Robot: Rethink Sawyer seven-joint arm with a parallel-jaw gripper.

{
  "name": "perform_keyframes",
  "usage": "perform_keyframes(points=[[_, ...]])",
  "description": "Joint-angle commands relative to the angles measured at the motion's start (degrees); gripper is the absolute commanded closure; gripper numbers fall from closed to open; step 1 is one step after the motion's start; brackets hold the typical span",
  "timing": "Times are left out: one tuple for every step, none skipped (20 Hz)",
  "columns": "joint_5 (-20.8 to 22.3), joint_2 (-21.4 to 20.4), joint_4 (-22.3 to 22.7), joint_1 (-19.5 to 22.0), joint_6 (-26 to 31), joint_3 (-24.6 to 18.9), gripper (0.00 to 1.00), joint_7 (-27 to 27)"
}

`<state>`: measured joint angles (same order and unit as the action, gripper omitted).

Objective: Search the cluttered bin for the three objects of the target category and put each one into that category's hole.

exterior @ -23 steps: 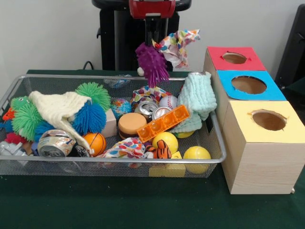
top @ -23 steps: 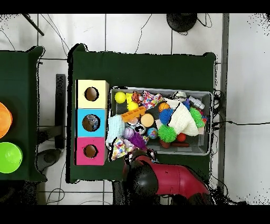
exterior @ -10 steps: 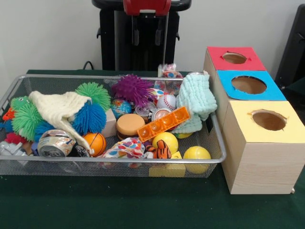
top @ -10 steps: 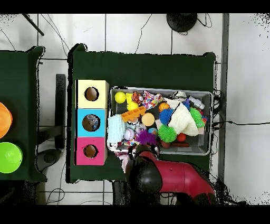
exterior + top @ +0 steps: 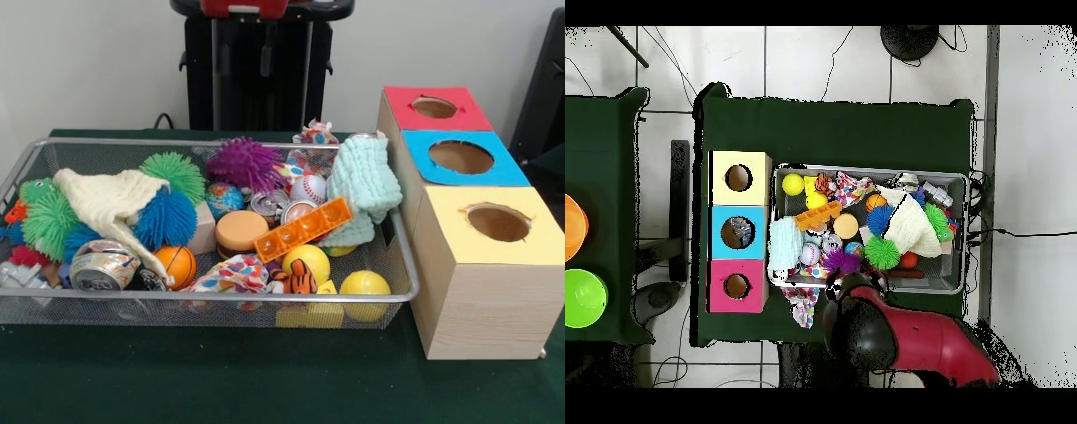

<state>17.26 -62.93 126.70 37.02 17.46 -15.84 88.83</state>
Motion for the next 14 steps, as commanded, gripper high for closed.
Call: perform_keyframes(points=[[-1.0, -6.4, 3.8, 10.7, 6.9, -7.3, 0.0, -9.6], [-0.8, -6.6, 4.2, 12.8, 6.9, -8.9, 0.0, -10.7], [-0.5, -6.5, 4.3, 14.5, 6.9, -9.9, 0.0, -11.4], [-0.1, -6.3, 4.4, 16.2, 6.8, -10.9, 0.0, -12.1], [0.5, -5.9, 4.4, 17.7, 6.5, -11.9, 0.0, -12.3], [1.0, -5.5, 4.2, 18.9, 6.4, -12.5, 0.0, -12.2], [1.6, -5.2, 4.0, 20.0, 6.6, -13.2, 0.0, -12.4], [2.0, -5.1, 3.8, 20.7, 6.9, -13.9, 0.0, -12.5], [2.4, -5.0, 3.7, 21.3, 7.2, -14.5, 0.0, -12.6], [2.9, -4.9, 3.6, 21.7, 7.5, -14.8, 0.0, -12.4], [3.3, -4.9, 3.7, 22.0, 7.4, -15.2, 0.0, -12.1], [3.8, -4.8, 4.0, 22.2, 7.2, -15.4, 0.0, -11.6], [4.3, -4.6, 4.2, 22.5, 6.9, -15.7, 0.0, -11.2], [4.8, -4.5, 4.5, 22.5, 6.7, -15.8, 0.0, -10.6]])
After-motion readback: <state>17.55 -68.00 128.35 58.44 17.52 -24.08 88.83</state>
